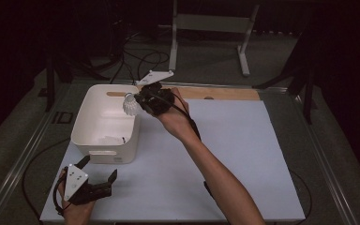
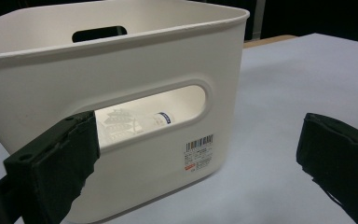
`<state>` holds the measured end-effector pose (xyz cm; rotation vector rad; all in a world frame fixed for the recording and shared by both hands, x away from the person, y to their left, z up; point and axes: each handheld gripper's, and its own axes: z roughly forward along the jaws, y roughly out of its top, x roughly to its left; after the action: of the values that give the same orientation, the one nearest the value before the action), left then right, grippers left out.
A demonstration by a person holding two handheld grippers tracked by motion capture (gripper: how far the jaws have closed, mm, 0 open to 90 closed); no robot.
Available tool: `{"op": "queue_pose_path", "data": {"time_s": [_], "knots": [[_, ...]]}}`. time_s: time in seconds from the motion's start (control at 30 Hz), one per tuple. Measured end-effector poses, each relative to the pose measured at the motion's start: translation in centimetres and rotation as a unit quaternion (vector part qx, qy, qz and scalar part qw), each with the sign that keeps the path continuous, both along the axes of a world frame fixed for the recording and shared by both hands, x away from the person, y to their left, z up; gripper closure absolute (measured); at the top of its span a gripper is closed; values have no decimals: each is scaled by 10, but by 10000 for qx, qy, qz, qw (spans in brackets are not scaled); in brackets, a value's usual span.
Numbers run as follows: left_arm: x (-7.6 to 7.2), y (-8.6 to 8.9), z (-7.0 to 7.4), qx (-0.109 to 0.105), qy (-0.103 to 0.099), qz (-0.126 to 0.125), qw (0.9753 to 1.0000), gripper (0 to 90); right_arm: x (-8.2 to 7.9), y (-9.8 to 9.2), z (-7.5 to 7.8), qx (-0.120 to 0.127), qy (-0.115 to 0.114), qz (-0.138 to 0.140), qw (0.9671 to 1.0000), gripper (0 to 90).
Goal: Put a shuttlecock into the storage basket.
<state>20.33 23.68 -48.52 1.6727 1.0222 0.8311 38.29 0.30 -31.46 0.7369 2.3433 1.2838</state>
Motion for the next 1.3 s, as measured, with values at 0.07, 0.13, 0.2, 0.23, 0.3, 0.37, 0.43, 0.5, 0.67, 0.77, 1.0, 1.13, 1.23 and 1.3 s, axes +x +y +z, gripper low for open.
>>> {"op": "queue_pose_path", "data": {"time_s": [0.07, 0.13, 0.2, 0.23, 0.3, 0.37, 0.43, 0.5, 0.67, 0.77, 1.0, 1.13, 1.23, 1.3], "knots": [[0, 0, 0, 1, 0, 2, 10000, 0, 0, 0, 0, -1, -7, 6, 10000, 890], [0, 0, 0, -3, -1, 2, 10000, 0, -1, 3, -1, -12, 16, 4, 10000, 890], [0, 0, 0, -2, -1, 0, 10000, 0, -1, 4, -1, -12, 2, 15, 10000, 890], [0, 0, 0, -2, -1, 0, 10000, 0, -1, 4, -1, -1, -13, 23, 10000, 890], [0, 0, 0, -2, 0, -4, 10000, 0, -2, 6, -1, -9, -6, 52, 10000, 889], [0, 0, 0, -4, -1, -1, 10000, 0, -2, 7, -1, -10, -28, 62, 10000, 888], [0, 0, 0, 2, 0, -2, 10000, 0, -2, 8, -1, -13, -19, 67, 10000, 888], [0, -1, 0, 1, -2, -4, 10000, 0, -2, 9, -1, 3, -1, 69, 10000, 888], [0, 0, 0, 1, -6, -1, 10000, 0, -3, 12, 0, -8, -28, 100, 9999, 888], [0, 0, 0, 5, -1, -2, 10000, 0, -3, 14, 0, -18, -23, 127, 9999, 886], [0, 0, 0, 9, 1, -11, 10000, 0, -3, 18, 0, -19, -10, 139, 9999, 886], [0, 0, 0, 14, -3, -11, 10000, 0, -2, 20, 0, 8, 48, 191, 9998, 885], [0, 0, 0, 8, 6, -5, 10000, 0, -2, 21, 0, 17, 34, 191, 9998, 885], [0, 0, 0, 7, 6, -7, 10000, 0, -3, 23, 0, 35, 37, 194, 9998, 886]]}}
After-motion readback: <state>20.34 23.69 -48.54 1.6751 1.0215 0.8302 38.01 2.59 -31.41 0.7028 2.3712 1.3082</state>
